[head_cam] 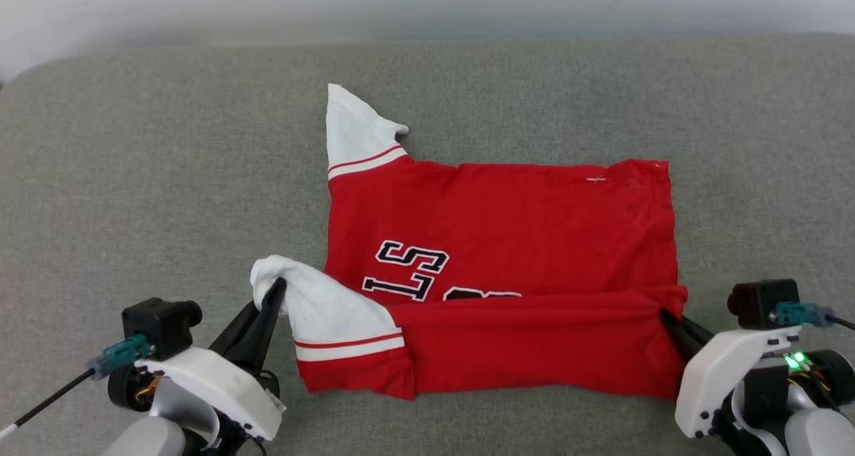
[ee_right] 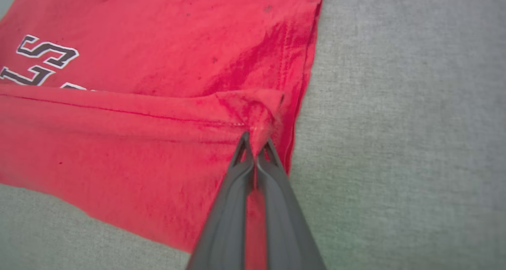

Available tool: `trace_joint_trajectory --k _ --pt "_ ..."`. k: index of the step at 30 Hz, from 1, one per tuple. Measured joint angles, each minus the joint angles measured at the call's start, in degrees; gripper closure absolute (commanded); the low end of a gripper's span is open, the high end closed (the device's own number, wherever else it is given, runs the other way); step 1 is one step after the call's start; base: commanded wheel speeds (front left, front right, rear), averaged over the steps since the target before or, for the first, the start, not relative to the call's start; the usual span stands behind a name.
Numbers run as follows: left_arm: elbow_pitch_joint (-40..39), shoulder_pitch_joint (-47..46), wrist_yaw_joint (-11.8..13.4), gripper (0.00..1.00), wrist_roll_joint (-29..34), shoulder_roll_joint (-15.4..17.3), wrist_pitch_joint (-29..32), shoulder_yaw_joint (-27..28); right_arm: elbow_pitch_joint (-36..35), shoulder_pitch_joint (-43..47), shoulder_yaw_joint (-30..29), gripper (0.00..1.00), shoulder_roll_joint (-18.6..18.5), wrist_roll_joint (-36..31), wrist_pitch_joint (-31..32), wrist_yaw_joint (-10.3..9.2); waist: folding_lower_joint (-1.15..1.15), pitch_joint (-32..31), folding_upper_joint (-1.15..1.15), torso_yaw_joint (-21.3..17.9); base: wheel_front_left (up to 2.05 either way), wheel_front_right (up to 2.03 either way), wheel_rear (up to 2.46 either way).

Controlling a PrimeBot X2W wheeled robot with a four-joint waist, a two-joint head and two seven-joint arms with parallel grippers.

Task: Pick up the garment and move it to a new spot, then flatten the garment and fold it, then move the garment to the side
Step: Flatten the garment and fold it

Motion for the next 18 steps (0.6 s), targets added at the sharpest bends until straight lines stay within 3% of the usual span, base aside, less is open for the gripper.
trace_joint_trajectory --k 11,12,13,14,15,18 --pt "13.89 -5.89 -6.77 1.0 -1.3 -3.76 1.65 -3.33 10.12 -6.31 5.53 1.0 -1.88 1.77 -1.71 0.02 0.0 4.91 0.0 -0.51 0.0 0.0 0.0" --pt "14.61 -6.09 -6.98 0.86 -1.56 -3.98 1.72 -3.46 10.8 -6.62 5.75 0.99 -1.87 2.14 -1.93 0.01 0.0 4.83 0.0 -0.53 0.0 0.0 0.0" --pt "15.36 -6.31 -7.31 0.54 -1.74 -4.2 1.85 -3.43 11.41 -6.84 6.0 0.62 -1.91 2.32 -2.29 0.02 0.0 4.68 0.0 -0.53 0.0 0.0 0.0" --pt "15.93 -6.42 -7.31 0.0 -1.87 -4.45 1.58 -3.36 11.87 -6.87 6.27 0.21 -2.01 2.35 -3.2 0.02 0.0 4.43 0.0 -0.52 0.0 0.0 0.0" --pt "16.41 -6.5 -7.3 0.0 -1.98 -4.65 1.31 -3.27 12.38 -6.86 6.43 0.0 -2.0 2.64 -4.02 0.01 0.0 4.14 0.0 -0.52 0.0 0.0 0.0" --pt "17.17 -6.56 -6.68 0.0 -1.98 -4.97 -0.26 -2.36 12.54 -6.76 6.95 0.0 -2.0 3.18 -8.59 0.01 0.0 3.0 0.0 -0.43 0.0 0.0 0.0"
